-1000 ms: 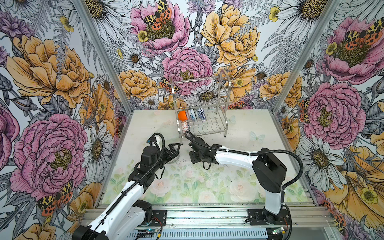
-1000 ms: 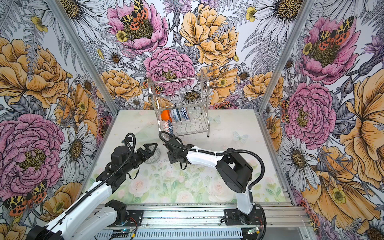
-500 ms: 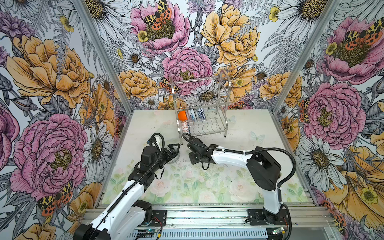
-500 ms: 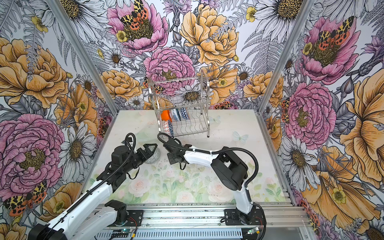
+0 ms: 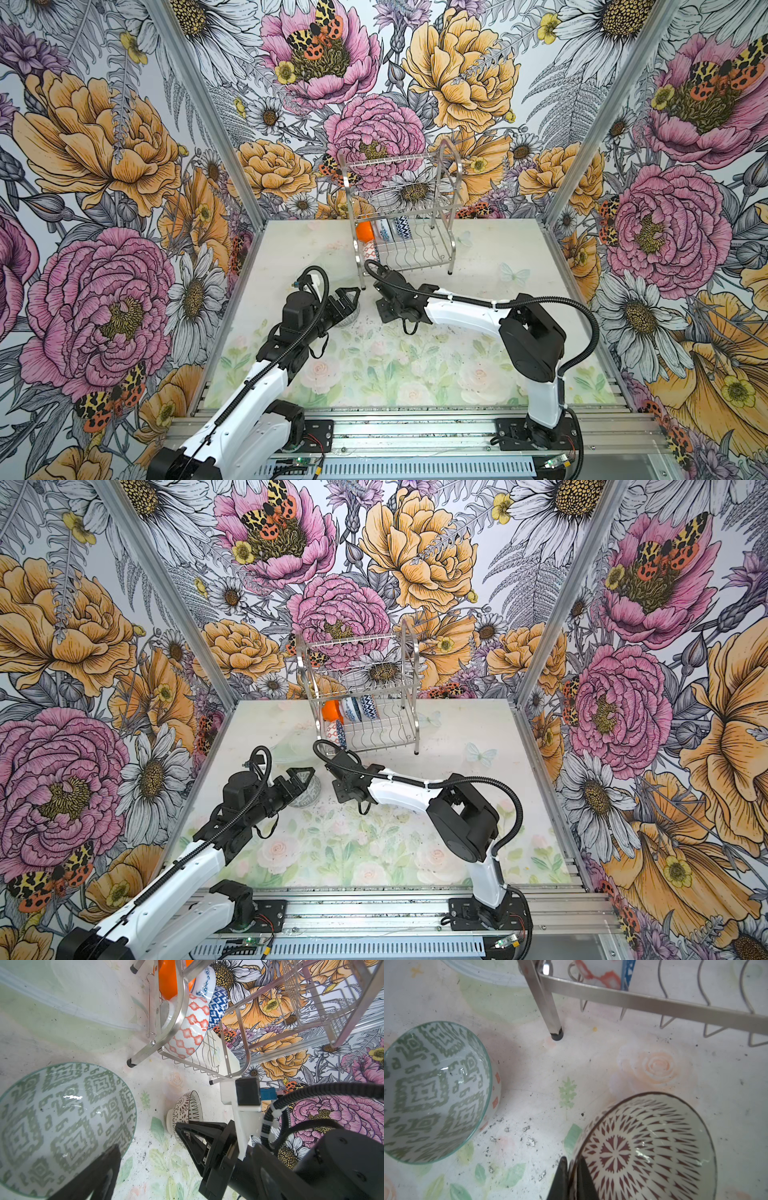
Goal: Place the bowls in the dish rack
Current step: 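Lift the white bowl and carry it toward the rack with the right gripper, then lower the white bowl upright into a rack slot beside the blue bowl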
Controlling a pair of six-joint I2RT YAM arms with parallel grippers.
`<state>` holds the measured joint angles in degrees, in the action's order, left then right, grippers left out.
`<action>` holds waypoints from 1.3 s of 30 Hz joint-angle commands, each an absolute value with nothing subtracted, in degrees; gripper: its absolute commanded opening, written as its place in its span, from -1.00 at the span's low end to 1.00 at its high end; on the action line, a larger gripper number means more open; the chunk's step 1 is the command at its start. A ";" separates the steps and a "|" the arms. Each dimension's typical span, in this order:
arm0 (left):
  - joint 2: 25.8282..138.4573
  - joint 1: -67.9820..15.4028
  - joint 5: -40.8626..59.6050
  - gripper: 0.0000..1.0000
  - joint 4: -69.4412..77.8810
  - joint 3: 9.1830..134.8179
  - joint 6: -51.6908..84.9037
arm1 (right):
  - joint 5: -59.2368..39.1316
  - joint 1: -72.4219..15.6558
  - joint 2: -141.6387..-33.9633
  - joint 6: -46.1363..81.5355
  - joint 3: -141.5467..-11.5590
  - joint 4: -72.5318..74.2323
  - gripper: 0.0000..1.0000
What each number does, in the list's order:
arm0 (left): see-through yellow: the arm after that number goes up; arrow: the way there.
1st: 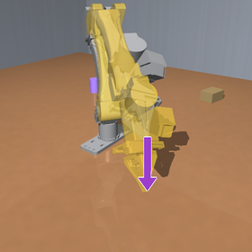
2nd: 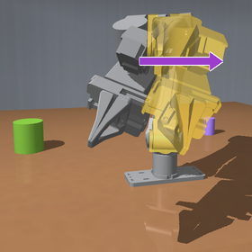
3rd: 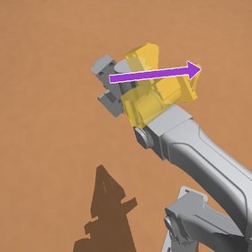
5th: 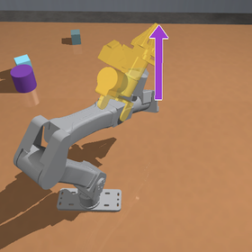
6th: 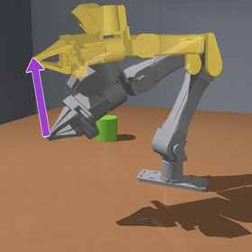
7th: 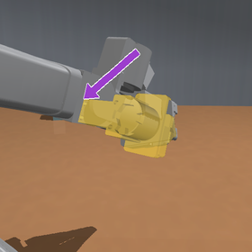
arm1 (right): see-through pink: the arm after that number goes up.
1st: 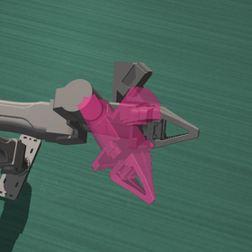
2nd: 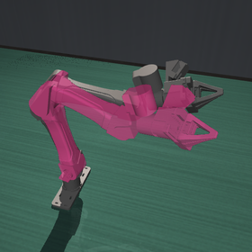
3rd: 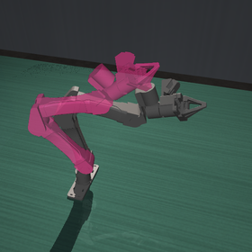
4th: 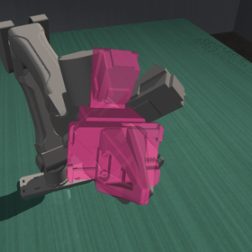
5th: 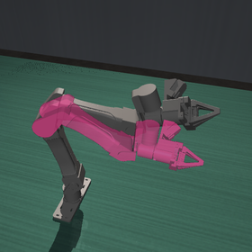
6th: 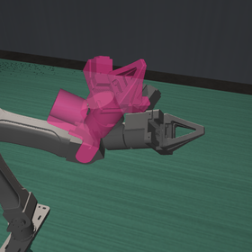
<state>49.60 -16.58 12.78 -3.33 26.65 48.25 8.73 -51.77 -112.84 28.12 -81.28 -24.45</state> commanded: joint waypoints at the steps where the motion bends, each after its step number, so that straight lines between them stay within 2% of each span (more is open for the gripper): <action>1: 49.75 -15.91 13.79 0.97 -2.09 26.19 49.05 | 4.39 -51.42 -110.30 28.39 -81.59 -24.61 -1.00; 13: 50.63 -16.34 14.83 0.97 -2.25 27.49 49.83 | -0.98 -48.21 -100.10 26.72 -79.65 -24.35 -1.00; 18: 52.76 -17.45 16.55 0.97 -2.81 30.27 50.04 | -7.32 -42.89 -95.81 26.98 -77.79 -20.00 -1.00; 25: 54.58 -19.66 14.06 0.97 -8.61 37.26 45.00 | -14.52 -36.90 -95.40 24.11 -80.67 -16.60 -1.00; 32: 61.33 -20.88 14.16 0.97 -12.81 45.50 42.58 | -23.75 -32.49 -95.90 25.57 -77.42 -3.02 -1.00; 39: 67.11 -23.90 12.95 0.97 -13.49 51.62 40.27 | -28.67 -31.01 -98.09 27.78 -74.69 7.82 -1.00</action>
<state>65.67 -22.44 14.26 -12.38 49.15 42.72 -24.53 -31.14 -97.45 27.16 -74.35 -2.33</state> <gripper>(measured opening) 0.986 0.081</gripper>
